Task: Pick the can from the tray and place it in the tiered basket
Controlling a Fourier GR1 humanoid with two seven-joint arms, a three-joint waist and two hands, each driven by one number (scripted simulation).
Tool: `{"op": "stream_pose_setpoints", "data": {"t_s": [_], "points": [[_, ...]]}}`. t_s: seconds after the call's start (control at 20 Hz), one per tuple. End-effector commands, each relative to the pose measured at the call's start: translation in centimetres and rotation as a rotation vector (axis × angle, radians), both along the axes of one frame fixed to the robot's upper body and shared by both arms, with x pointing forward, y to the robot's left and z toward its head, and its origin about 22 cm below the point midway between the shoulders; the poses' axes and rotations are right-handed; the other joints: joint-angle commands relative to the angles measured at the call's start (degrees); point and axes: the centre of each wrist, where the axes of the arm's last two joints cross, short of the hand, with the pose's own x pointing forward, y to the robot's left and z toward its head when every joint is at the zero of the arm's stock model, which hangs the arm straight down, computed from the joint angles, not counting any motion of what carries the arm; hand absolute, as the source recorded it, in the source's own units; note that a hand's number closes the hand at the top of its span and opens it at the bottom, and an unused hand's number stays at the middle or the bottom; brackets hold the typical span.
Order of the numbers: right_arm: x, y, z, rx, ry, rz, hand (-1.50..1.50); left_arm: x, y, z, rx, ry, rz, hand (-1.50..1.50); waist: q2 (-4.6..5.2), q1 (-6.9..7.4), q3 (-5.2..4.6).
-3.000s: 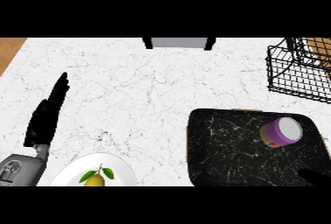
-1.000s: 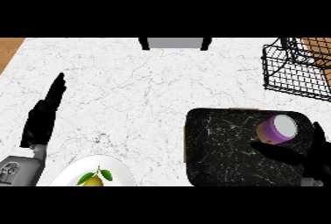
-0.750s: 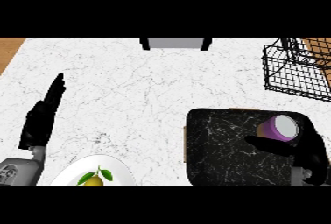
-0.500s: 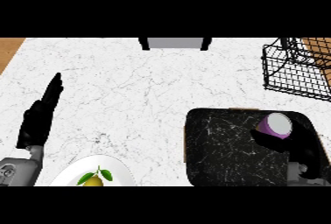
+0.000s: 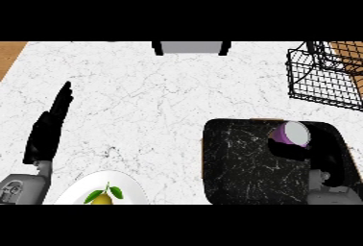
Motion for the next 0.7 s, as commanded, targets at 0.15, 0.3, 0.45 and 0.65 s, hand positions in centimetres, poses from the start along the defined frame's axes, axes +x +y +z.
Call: {"op": "stream_pose_setpoints", "data": {"t_s": [0.15, 0.3, 0.45, 0.65], "points": [[-2.0, 1.3, 2.8, 0.060, -0.050, -0.168, 1.50, -0.4, 1.6, -0.3, -0.005, -0.006, 0.009, 0.00, -0.12, -0.46, -0.02], [2.6, 6.9, 2.4, -0.128, -0.035, 0.278, 1.50, 0.7, 0.2, 0.7, 0.007, -0.011, -0.035, 0.00, 0.46, 2.35, -0.02], [3.1, 9.6, 2.3, -0.285, -0.022, 0.627, 1.50, 1.5, -1.9, 0.8, -0.021, -0.022, -0.083, 0.00, 1.46, 5.60, -0.12], [6.9, 13.3, 6.0, -0.273, -0.246, 0.646, 1.50, 1.7, -1.3, 0.9, 0.007, -0.014, -0.033, 0.00, 0.36, 1.65, 0.05]]}}
